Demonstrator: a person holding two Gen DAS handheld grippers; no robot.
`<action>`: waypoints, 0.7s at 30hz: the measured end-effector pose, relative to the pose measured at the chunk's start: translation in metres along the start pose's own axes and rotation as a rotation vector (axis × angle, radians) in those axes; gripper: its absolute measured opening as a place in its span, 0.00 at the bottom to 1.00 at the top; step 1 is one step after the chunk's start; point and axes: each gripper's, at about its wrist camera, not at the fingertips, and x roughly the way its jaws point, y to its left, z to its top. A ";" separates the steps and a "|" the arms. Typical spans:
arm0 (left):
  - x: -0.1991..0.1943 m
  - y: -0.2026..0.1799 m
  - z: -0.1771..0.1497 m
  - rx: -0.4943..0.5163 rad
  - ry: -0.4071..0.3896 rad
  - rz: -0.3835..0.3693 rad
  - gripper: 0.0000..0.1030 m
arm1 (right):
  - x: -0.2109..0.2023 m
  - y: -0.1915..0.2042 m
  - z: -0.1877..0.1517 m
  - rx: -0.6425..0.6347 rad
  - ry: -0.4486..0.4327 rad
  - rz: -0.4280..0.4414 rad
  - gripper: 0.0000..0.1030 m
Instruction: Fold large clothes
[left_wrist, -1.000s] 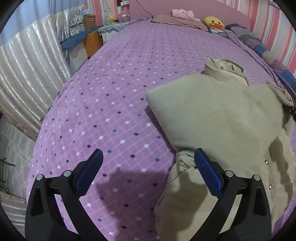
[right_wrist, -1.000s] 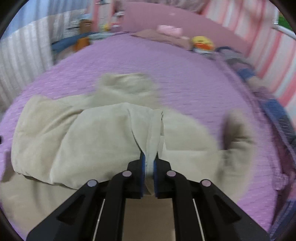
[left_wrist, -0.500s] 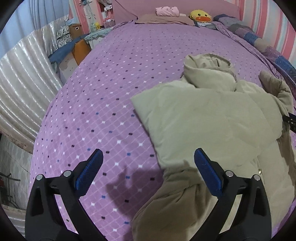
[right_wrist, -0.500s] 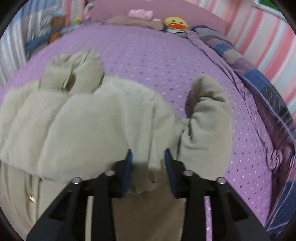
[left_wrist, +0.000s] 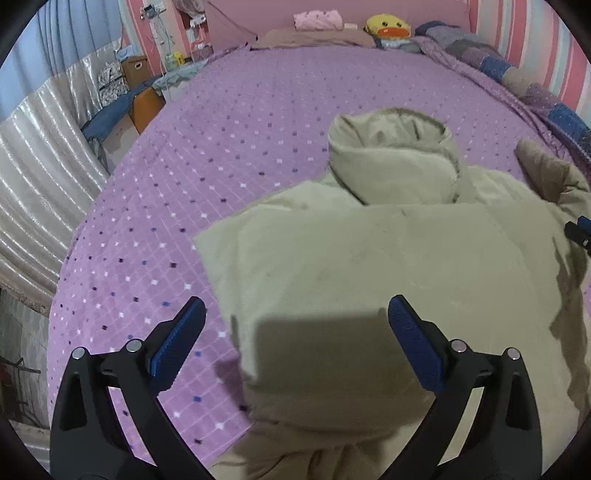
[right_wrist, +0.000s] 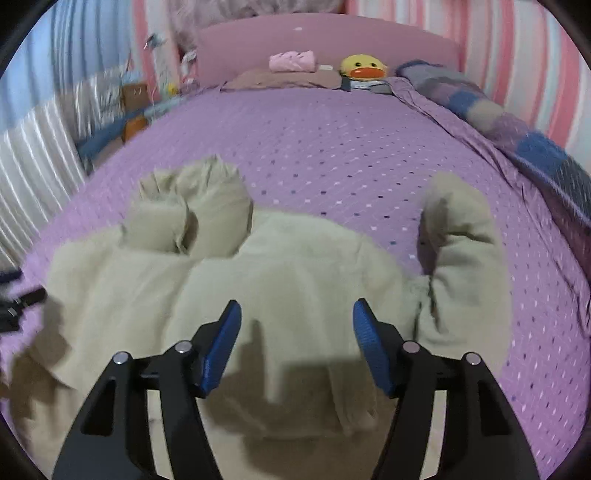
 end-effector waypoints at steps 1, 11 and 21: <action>0.008 -0.002 0.000 -0.002 0.020 0.009 0.95 | 0.014 0.002 -0.003 -0.014 0.011 -0.024 0.60; 0.050 0.016 -0.020 -0.077 0.093 -0.021 0.97 | 0.059 -0.007 -0.033 0.005 0.070 0.032 0.62; 0.005 0.005 -0.018 0.002 0.013 0.053 0.97 | -0.020 -0.044 -0.008 0.024 -0.007 0.053 0.67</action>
